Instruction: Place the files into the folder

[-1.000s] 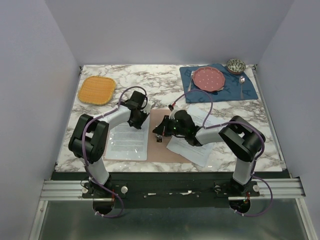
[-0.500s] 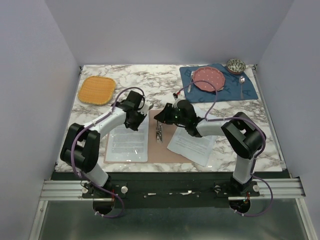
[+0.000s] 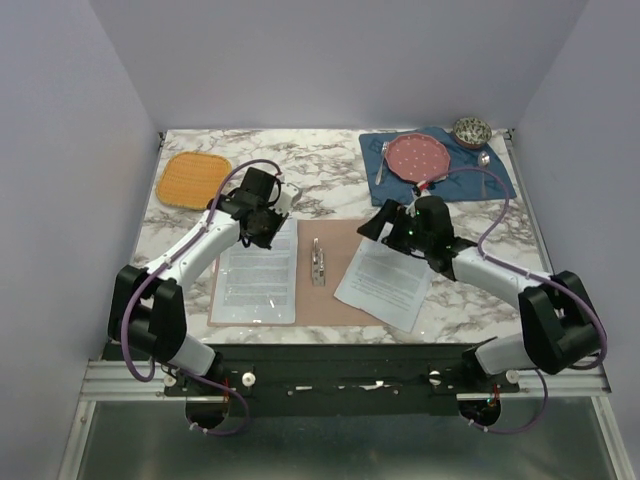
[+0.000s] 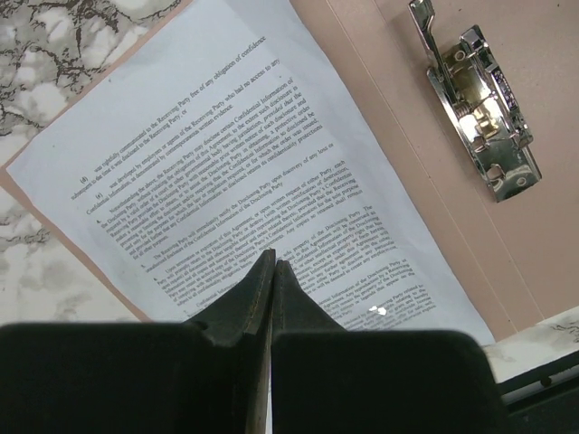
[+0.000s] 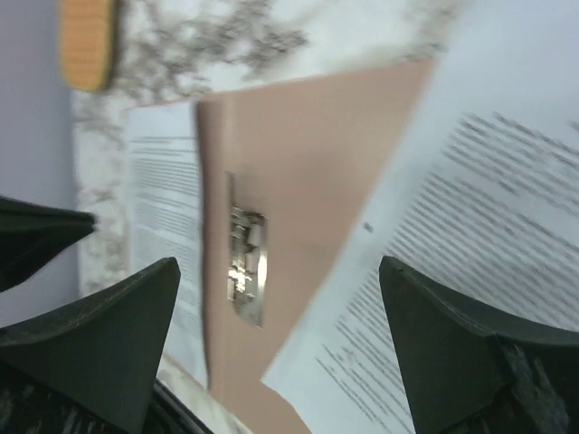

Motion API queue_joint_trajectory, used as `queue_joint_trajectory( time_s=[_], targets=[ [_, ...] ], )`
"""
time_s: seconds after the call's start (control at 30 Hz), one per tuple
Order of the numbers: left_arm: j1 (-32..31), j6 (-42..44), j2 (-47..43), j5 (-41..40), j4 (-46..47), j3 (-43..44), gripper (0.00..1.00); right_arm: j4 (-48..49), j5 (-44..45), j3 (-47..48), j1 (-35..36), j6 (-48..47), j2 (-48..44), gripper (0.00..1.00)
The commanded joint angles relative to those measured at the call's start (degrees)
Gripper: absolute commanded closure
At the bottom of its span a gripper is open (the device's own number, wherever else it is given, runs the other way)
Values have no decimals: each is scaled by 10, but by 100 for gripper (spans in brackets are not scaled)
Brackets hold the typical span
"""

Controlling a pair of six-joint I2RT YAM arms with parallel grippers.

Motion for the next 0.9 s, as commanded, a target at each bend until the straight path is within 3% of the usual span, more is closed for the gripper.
queue_joint_trajectory(
  time_s=[0.0, 0.07, 0.17, 0.43, 0.7, 0.87],
  targets=[
    [9, 17, -21, 3, -25, 9, 92, -320, 242, 19, 9, 2, -82, 3],
    [12, 17, -23, 3, -26, 8, 92, -382, 354, 26, 3, 27, -98, 5],
    [14, 19, -24, 3, -27, 9, 92, -440, 399, 40, -4, 46, -107, 5],
    [15, 27, -31, 0, -22, 4, 92, -519, 399, 73, -50, 69, -24, 6],
    [16, 29, -29, 2, -17, 6, 91, -482, 358, 36, -61, 74, -6, 15],
    [16, 24, -20, 5, -17, 13, 91, -444, 315, 11, -61, 71, 0, 25]
  ],
)
